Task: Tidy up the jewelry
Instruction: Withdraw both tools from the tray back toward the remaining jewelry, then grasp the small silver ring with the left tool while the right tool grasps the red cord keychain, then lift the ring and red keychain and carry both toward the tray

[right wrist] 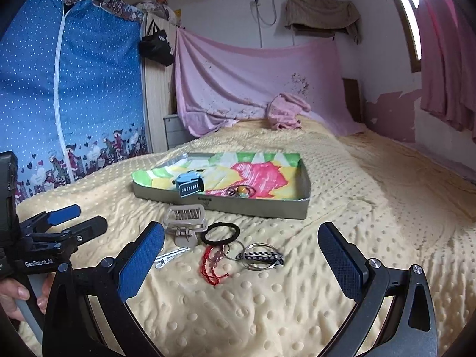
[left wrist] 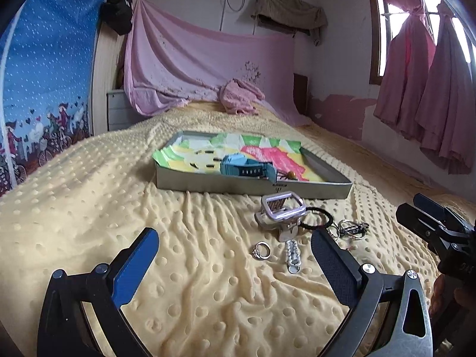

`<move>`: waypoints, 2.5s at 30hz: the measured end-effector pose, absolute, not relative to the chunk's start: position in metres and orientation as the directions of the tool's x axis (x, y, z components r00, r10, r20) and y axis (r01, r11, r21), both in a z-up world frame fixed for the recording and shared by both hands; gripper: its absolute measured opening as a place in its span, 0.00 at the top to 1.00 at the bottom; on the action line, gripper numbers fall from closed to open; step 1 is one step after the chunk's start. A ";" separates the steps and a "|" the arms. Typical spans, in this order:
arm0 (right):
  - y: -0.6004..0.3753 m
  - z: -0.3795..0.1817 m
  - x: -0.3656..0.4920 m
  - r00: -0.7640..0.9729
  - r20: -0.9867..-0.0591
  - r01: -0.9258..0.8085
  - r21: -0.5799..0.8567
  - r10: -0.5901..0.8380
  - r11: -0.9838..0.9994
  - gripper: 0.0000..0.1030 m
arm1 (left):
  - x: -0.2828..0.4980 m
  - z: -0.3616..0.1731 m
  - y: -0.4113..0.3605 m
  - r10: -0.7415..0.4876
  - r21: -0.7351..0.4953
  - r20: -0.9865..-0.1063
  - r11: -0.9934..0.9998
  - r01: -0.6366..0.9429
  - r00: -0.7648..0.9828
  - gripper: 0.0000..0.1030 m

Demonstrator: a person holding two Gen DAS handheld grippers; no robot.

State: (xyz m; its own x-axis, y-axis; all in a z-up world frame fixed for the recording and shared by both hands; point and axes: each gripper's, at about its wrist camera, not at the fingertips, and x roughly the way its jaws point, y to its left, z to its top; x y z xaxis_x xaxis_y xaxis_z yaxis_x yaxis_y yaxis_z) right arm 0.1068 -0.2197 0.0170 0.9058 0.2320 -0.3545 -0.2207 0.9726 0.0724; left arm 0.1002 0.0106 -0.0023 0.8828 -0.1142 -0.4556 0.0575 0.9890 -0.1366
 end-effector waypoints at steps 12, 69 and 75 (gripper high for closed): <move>-0.201 -0.011 0.145 0.793 -0.508 -0.332 0.103 0.336 0.938 0.50 | 0.138 -0.022 0.001 -0.273 -0.207 -0.575 0.961 0.185 0.771 0.48; -0.157 -0.047 0.112 0.448 -0.723 -0.612 0.182 0.527 0.770 0.94 | 0.099 -0.040 -0.009 -0.319 -0.254 -0.690 0.947 0.195 0.650 0.81; -0.167 -0.031 0.110 0.462 -0.651 -0.613 0.257 0.602 0.747 0.94 | 0.097 -0.038 -0.006 -0.322 -0.262 -0.686 0.946 0.192 0.652 0.81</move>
